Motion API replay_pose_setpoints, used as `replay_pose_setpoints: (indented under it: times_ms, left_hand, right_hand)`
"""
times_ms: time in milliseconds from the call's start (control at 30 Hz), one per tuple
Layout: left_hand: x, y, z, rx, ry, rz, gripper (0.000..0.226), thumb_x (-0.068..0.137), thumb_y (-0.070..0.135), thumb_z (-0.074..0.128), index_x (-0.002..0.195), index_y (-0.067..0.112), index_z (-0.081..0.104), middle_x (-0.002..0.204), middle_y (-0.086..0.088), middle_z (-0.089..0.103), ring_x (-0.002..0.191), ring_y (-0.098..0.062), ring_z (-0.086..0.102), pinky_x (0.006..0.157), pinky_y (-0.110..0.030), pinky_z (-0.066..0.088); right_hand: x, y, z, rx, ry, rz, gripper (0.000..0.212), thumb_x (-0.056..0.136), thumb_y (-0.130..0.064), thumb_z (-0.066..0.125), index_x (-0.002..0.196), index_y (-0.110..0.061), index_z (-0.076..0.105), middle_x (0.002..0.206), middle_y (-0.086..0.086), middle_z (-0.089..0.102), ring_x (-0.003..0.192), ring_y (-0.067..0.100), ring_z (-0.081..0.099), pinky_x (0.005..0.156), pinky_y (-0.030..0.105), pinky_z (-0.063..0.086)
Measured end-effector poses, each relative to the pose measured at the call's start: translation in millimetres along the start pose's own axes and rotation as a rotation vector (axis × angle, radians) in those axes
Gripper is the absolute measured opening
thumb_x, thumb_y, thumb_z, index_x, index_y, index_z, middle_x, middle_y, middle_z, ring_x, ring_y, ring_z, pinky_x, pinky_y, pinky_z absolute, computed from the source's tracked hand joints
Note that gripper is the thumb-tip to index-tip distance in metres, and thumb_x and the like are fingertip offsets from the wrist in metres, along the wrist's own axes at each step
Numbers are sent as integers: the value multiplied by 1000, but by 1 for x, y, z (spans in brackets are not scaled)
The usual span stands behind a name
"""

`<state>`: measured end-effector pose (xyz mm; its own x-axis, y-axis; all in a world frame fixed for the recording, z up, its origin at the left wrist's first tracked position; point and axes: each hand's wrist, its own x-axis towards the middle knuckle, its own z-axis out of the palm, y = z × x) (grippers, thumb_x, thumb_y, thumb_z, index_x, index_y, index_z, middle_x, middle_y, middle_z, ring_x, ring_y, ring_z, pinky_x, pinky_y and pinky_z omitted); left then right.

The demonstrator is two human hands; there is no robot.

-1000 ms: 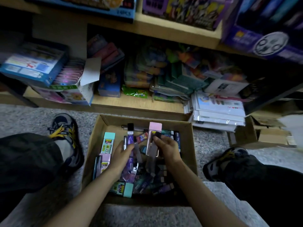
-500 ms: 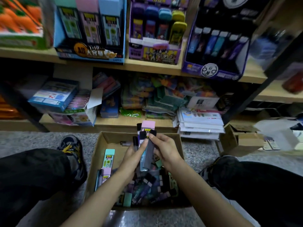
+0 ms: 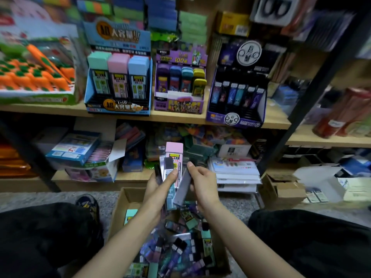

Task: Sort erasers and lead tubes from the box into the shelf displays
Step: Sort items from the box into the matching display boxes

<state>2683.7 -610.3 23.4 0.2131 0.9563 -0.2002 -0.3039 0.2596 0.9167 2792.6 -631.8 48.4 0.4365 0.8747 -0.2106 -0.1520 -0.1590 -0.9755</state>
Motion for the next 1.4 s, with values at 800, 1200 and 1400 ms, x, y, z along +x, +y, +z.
replay_pose_setpoints:
  times_ms: [800,1200,1400]
  left_hand:
    - [81,147,21,143,-3,238,52,64,48,70,111,29,63,103,4,73,93,-17,68,79,-39,53]
    - [88,160,-23,108,82,258,43,64,50,70,103,35,64,88,6,73,71,-13,67,58,-33,50]
    - [96,163,-23,138,102,261,41,67,46,68,105,32,61,85,10,73,66,-11,66,56,-30,49]
  right_hand:
    - [81,-171,-26,-75,-97,-366,8,87,-9,64,84,-16,61,69,-4,68,64,8,63,51,18,50]
    - [120,-224,27,-202,-167,-558,16,84,-4,64,88,-20,62,79,-1,64,70,7,62,60,17,49]
    - [128,-236,-26,-341,37,-701,22,84,-6,64,85,-27,61,82,-3,66,80,10,65,63,17,51]
